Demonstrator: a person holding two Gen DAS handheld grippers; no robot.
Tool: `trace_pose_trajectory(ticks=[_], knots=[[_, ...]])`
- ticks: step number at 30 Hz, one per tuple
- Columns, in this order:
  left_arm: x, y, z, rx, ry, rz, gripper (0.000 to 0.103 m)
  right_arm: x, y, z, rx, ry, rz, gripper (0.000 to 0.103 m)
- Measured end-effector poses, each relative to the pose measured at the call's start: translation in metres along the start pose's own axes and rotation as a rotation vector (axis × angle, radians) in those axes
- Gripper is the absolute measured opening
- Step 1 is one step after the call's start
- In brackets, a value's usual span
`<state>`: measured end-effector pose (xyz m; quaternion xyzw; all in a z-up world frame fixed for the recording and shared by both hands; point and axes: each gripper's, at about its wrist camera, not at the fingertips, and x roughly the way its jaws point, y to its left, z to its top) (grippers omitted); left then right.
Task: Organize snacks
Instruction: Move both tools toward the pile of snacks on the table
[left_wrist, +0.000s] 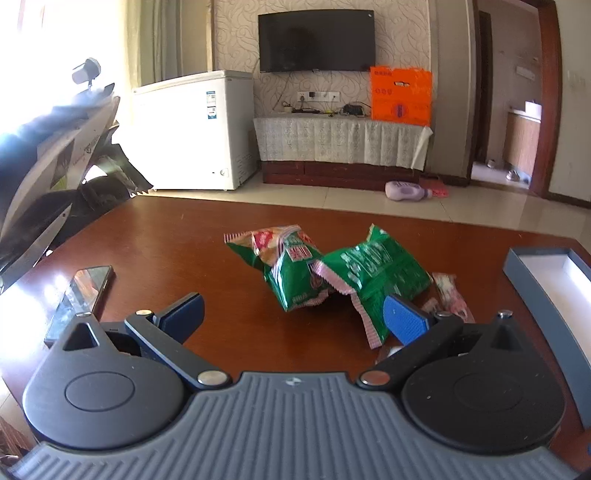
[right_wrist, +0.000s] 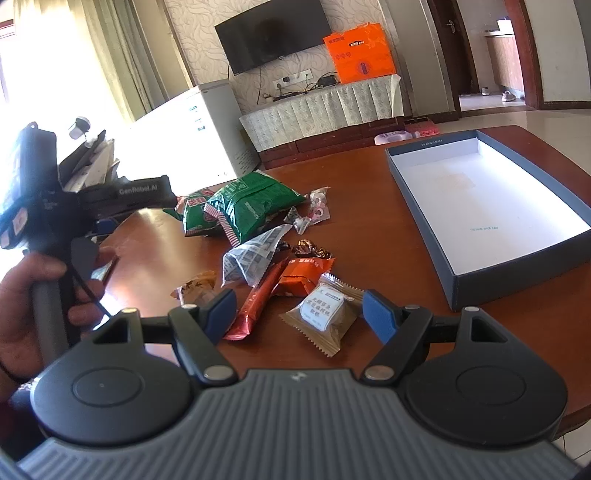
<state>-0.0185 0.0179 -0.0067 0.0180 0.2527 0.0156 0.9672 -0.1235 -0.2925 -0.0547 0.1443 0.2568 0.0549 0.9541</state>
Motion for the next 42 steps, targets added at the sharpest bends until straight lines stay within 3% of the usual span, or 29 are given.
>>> trace_pose_trajectory(ticks=[7, 15, 20, 42], knots=[[-0.017, -0.007, -0.024, 0.044, 0.008, -0.025, 0.103, -0.001, 0.008, -0.001, -0.049, 0.0, -0.003, 0.077], [-0.021, 0.003, -0.041, -0.036, 0.05, -0.023, 0.103, -0.003, 0.009, -0.002, -0.069, -0.002, -0.012, 0.077], [-0.017, -0.002, -0.051, -0.007, 0.066, -0.013, 0.103, -0.002, 0.013, -0.004, -0.092, 0.001, -0.02, 0.077], [0.005, -0.012, -0.056, -0.009, 0.119, -0.086, 0.103, 0.005, 0.027, -0.011, -0.16, 0.025, -0.07, 0.077]])
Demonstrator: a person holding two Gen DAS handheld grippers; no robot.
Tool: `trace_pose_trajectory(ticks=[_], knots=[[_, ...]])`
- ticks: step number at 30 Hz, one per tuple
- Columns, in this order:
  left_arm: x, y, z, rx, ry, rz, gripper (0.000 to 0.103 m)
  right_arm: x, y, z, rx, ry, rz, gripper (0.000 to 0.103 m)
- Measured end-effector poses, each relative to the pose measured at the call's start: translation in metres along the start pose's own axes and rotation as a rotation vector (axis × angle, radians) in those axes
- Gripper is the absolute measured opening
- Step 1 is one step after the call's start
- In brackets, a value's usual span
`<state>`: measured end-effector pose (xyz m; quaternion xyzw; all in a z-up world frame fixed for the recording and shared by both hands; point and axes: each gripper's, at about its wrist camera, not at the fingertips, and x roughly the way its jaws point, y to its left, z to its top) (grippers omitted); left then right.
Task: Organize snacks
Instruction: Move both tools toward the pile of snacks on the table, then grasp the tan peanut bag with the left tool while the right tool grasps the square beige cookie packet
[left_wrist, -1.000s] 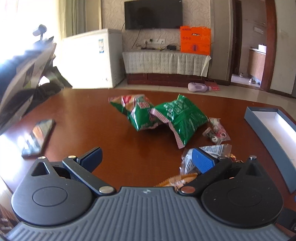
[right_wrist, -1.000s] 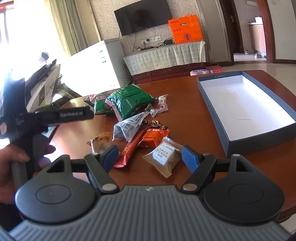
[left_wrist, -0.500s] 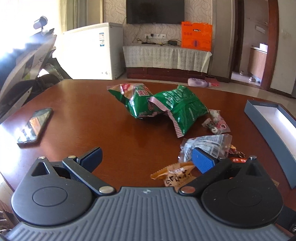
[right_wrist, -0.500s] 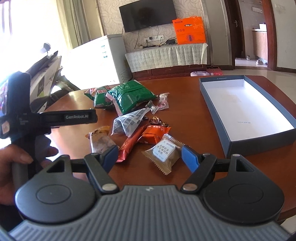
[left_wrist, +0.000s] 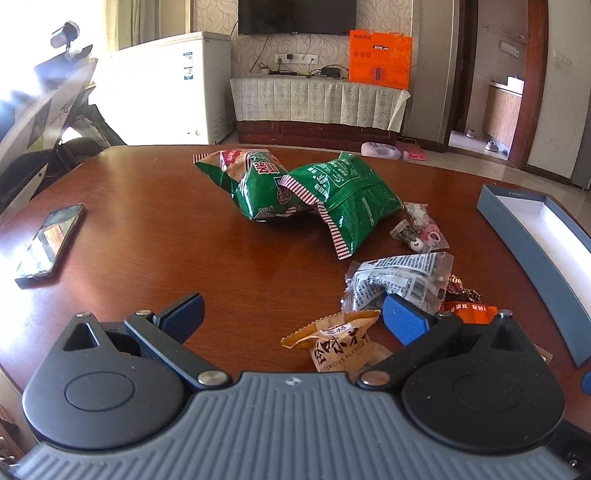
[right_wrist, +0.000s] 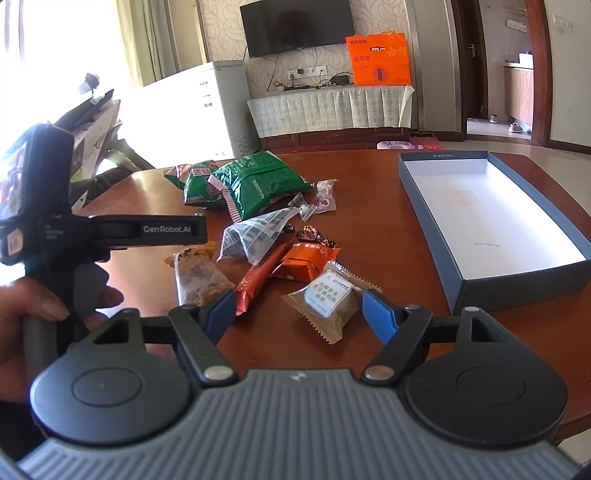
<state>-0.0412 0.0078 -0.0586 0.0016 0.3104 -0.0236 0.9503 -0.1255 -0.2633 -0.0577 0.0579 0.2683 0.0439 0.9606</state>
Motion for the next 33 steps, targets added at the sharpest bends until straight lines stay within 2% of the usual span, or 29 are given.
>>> trace_pose_trajectory(ticks=[33], knots=[[0.022, -0.007, -0.003, 0.041, 0.033, -0.048, 0.103, 0.018, 0.014, -0.003, -0.034, 0.042, -0.054, 0.077]])
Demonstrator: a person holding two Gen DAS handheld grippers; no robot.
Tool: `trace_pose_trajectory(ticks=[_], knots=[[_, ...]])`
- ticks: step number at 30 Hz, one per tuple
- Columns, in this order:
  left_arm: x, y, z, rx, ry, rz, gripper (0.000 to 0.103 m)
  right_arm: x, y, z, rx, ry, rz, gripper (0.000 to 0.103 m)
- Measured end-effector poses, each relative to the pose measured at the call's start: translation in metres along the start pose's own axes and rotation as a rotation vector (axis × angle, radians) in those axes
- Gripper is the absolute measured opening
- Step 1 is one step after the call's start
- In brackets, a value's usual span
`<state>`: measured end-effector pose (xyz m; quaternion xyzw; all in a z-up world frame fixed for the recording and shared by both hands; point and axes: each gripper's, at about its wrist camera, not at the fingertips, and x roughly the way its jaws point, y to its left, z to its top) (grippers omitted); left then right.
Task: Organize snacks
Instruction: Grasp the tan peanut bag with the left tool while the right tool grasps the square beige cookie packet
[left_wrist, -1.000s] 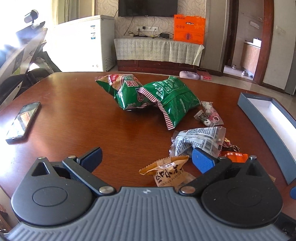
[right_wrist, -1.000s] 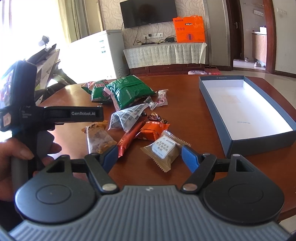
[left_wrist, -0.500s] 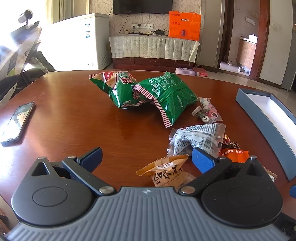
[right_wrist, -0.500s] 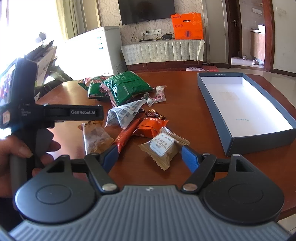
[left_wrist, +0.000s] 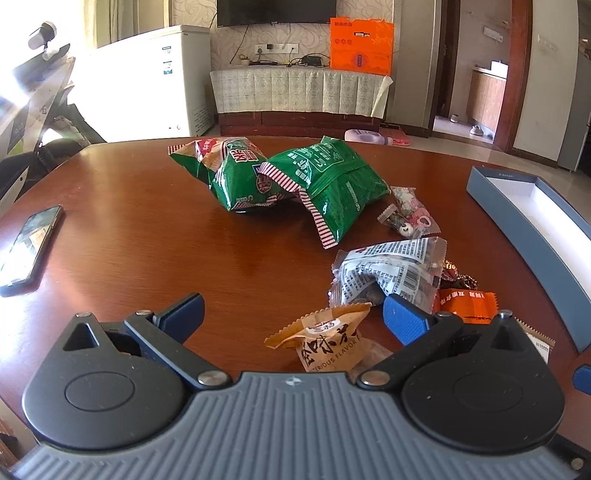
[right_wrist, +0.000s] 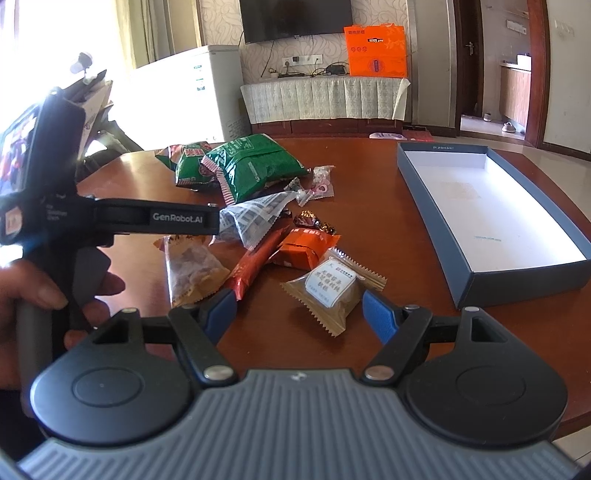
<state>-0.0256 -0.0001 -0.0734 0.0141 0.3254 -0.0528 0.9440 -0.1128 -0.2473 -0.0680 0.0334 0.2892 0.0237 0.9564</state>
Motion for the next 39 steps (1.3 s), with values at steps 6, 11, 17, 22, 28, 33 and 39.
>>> trace_pose_trajectory(ticks=[6, 11, 17, 22, 28, 33, 39], knots=[[0.003, 0.006, 0.0, -0.017, 0.016, -0.001, 0.103, 0.006, -0.006, 0.0, 0.056, 0.012, -0.018, 0.077], [0.008, 0.006, 0.0, -0.005, 0.021, -0.024, 0.103, 0.016, -0.011, 0.0, 0.087, 0.034, -0.064, 0.077], [0.014, -0.002, -0.004, 0.035, 0.052, -0.05, 0.103, 0.04, -0.022, 0.003, 0.155, 0.086, -0.093, 0.077], [0.018, 0.002, -0.008, 0.032, 0.073, -0.062, 0.103, 0.057, -0.02, 0.013, 0.133, 0.084, -0.094, 0.077], [0.02, 0.007, -0.011, 0.022, 0.099, -0.095, 0.103, 0.071, -0.014, 0.018, 0.029, 0.093, -0.087, 0.074], [0.017, 0.017, -0.014, -0.014, 0.144, -0.159, 0.103, 0.068, -0.012, 0.016, -0.057, 0.108, -0.077, 0.071], [0.017, 0.013, -0.017, 0.036, 0.136, -0.165, 0.092, 0.062, -0.014, 0.017, -0.086, 0.104, -0.038, 0.051]])
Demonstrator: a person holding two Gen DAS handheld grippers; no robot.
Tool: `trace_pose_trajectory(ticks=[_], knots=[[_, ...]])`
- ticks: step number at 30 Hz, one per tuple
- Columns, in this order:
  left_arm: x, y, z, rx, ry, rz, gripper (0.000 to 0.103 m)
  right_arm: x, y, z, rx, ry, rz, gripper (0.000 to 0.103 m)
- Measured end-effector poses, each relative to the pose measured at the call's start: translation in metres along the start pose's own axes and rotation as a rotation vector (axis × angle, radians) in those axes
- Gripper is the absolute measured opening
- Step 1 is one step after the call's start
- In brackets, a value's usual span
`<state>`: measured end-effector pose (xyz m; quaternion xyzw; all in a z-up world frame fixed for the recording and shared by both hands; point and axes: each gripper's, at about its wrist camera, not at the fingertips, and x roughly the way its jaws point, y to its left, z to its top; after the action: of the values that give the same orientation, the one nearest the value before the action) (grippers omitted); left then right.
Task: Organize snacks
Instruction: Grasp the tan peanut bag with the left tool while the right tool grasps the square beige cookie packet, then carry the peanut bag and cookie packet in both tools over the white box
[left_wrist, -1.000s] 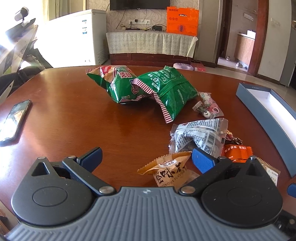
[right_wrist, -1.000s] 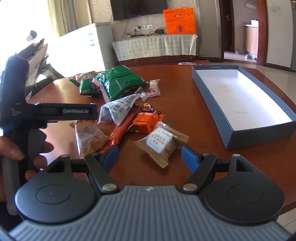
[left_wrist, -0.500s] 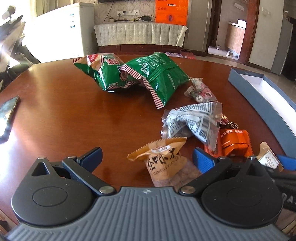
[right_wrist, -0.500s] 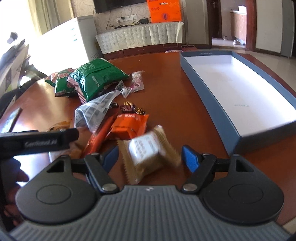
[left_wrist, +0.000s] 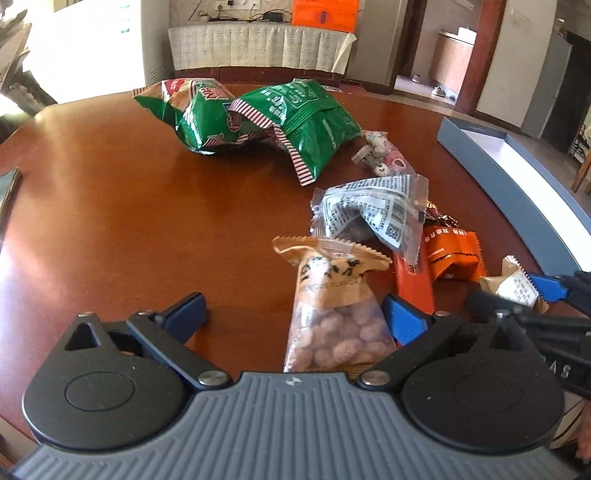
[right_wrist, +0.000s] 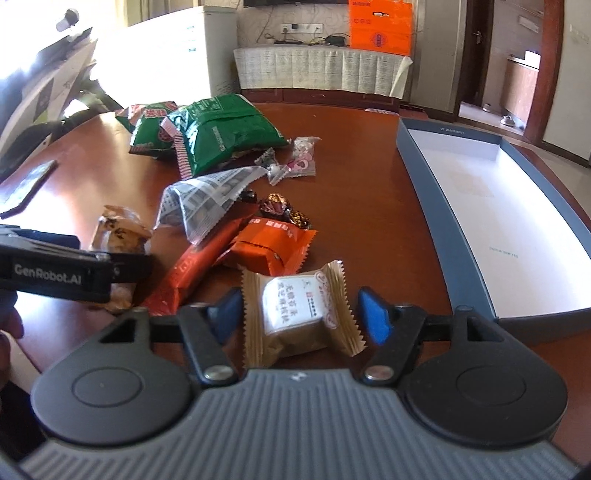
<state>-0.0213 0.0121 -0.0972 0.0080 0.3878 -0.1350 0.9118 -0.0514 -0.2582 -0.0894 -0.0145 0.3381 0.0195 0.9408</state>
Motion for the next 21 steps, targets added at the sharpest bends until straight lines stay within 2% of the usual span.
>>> trace_pose_trajectory(ticks=[2, 4, 10, 18, 21], knots=[[-0.002, -0.002, 0.001, 0.016, -0.02, -0.021, 0.066, -0.003, 0.001, 0.001, -0.012, -0.001, -0.001, 0.046], [-0.003, -0.003, 0.001, 0.018, -0.027, -0.04, 0.052, -0.004, -0.001, 0.001, 0.0, -0.002, 0.011, 0.043], [-0.007, -0.002, 0.004, 0.013, -0.046, -0.022, 0.041, -0.007, -0.006, 0.005, 0.028, -0.015, 0.033, 0.041], [-0.016, -0.005, 0.014, 0.02, -0.123, 0.033, 0.041, -0.024, -0.011, 0.019, 0.054, -0.1, 0.062, 0.041], [-0.016, -0.015, 0.021, 0.033, -0.141, 0.018, 0.041, -0.027, -0.014, 0.027, 0.062, -0.129, 0.07, 0.041]])
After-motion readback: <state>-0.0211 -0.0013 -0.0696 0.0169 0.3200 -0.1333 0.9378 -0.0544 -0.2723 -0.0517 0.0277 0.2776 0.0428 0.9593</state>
